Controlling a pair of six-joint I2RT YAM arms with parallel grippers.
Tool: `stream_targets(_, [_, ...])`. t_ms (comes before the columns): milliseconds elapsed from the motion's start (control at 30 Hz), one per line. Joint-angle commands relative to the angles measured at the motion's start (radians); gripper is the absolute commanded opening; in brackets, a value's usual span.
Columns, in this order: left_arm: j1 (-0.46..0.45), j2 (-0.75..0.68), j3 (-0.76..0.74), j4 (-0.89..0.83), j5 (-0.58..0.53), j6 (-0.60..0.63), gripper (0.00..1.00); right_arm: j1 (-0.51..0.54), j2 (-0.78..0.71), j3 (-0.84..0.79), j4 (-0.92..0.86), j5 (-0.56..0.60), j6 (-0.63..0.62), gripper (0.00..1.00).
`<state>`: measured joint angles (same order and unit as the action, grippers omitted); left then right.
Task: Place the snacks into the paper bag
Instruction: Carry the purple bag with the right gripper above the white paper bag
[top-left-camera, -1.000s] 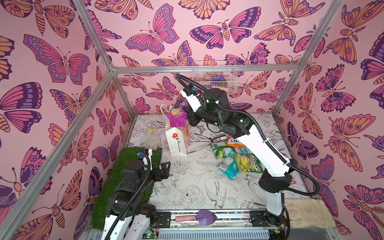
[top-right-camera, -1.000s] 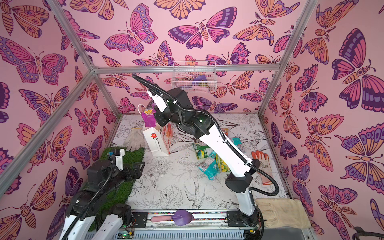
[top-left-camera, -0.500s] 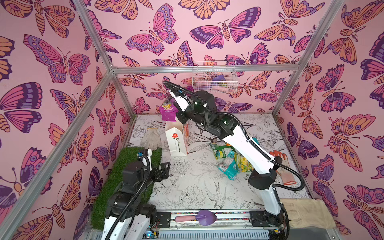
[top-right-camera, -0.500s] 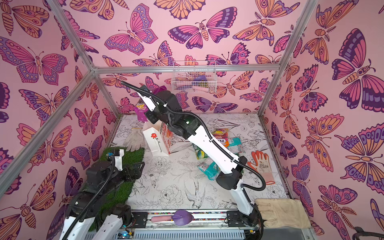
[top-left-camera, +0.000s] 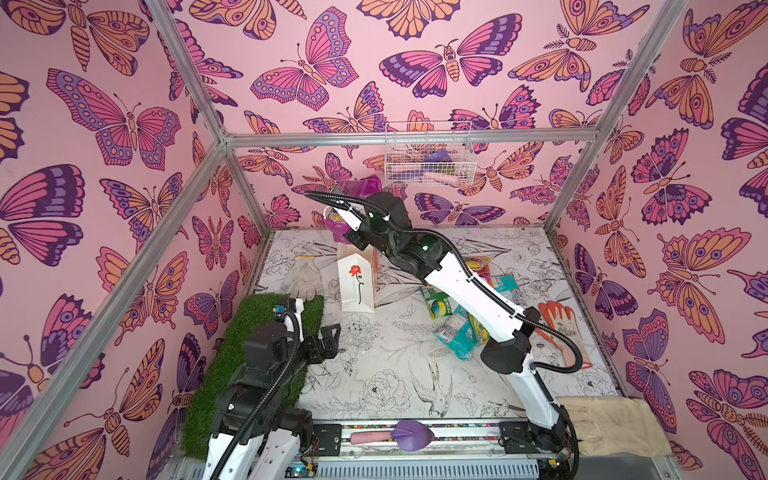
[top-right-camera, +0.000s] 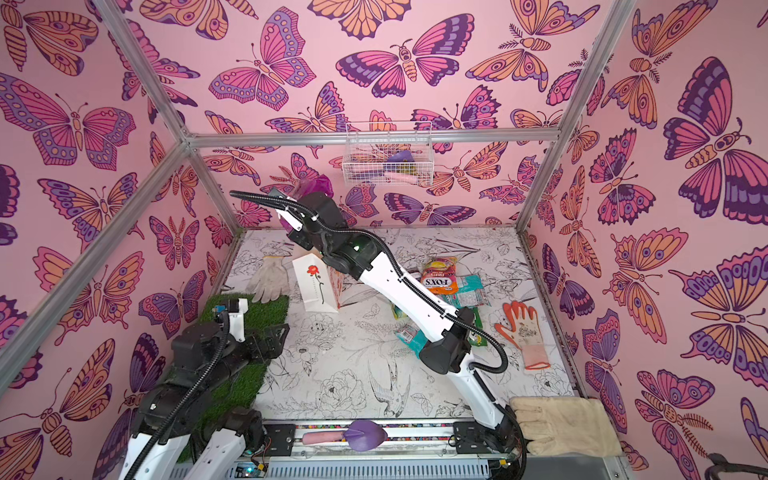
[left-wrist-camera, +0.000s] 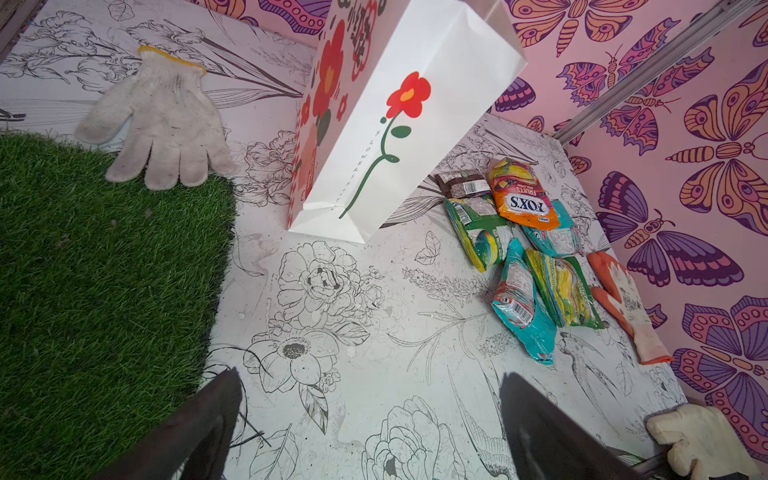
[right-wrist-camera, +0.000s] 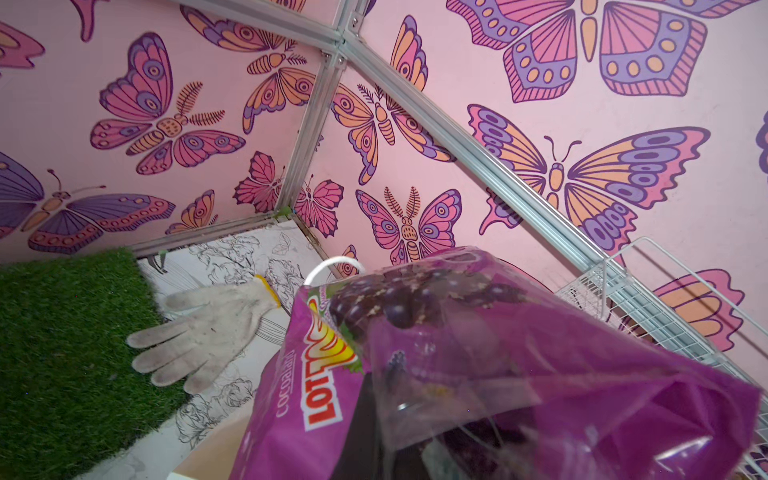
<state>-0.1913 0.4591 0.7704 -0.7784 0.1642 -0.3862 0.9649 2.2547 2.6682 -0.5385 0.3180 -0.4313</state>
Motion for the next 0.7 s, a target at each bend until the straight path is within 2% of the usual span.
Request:
stream_targets(0, [-0.006, -0.008, -0.016, 0.012, -0.008, -0.006, 0.99, 0.01, -0.026, 0.024, 0.109, 0.056, -0.095, 0.0])
stream_targets(133, [-0.005, -0.007, -0.016, 0.012, -0.008, -0.006, 0.99, 0.023, -0.039, -0.01, 0.127, 0.079, -0.134, 0.0])
stream_targets(333, [-0.006, -0.007, -0.017, 0.011, -0.008, -0.006, 0.99, 0.06, -0.023, -0.014, 0.163, 0.168, -0.28, 0.0])
stream_targets(667, [-0.006, -0.008, -0.017, 0.01, -0.009, -0.006, 0.99, 0.064, -0.062, -0.117, 0.175, 0.226, -0.317, 0.0])
